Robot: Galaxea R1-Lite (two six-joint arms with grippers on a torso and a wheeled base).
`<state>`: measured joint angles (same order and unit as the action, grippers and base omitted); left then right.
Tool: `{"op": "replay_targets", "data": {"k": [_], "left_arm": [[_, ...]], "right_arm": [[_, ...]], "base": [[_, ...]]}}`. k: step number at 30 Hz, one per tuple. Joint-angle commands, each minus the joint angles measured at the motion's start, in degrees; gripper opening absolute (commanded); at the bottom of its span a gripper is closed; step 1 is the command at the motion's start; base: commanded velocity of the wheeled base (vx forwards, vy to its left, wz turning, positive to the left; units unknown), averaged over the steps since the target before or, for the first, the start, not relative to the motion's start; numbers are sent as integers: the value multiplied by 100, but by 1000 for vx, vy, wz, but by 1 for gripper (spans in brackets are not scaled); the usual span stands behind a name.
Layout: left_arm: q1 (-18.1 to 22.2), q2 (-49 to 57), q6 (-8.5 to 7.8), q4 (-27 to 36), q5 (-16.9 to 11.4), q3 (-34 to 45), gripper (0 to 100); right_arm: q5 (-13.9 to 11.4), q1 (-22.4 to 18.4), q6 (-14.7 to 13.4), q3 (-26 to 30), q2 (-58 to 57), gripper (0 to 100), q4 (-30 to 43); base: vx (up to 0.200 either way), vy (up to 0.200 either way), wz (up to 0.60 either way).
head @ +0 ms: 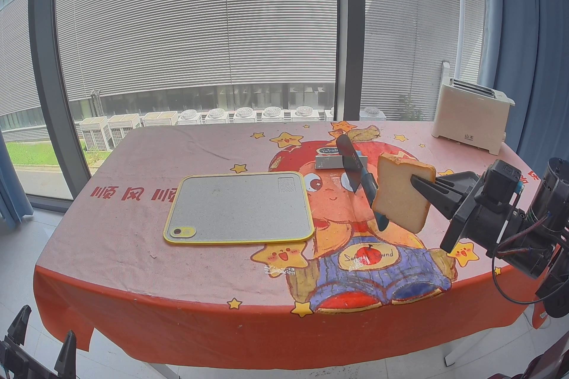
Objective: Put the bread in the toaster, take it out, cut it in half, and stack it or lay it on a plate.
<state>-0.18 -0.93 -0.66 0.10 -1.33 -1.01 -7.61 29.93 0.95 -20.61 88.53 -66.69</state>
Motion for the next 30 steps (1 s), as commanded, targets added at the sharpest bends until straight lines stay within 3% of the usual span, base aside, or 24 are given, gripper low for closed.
{"op": "replay_targets", "data": {"k": [1, 4, 12, 30], "left_arm": [[1, 93, -4, -1, 1, 101, 100], [1, 93, -4, -1, 1, 101, 100], [1, 93, 4, -1, 1, 101, 100], [1, 93, 4, -1, 1, 101, 100]], "right_arm": [[-13, 4, 2, 5, 24, 0, -10], [-4, 4, 2, 5, 24, 0, -19], [-13, 66, 2, 22, 24, 0, -28], [-13, 101, -7, 14, 24, 0, -28]], "base": [[-200, 0, 0], [-200, 0, 0], [0, 0, 0], [0, 200, 0]]}}
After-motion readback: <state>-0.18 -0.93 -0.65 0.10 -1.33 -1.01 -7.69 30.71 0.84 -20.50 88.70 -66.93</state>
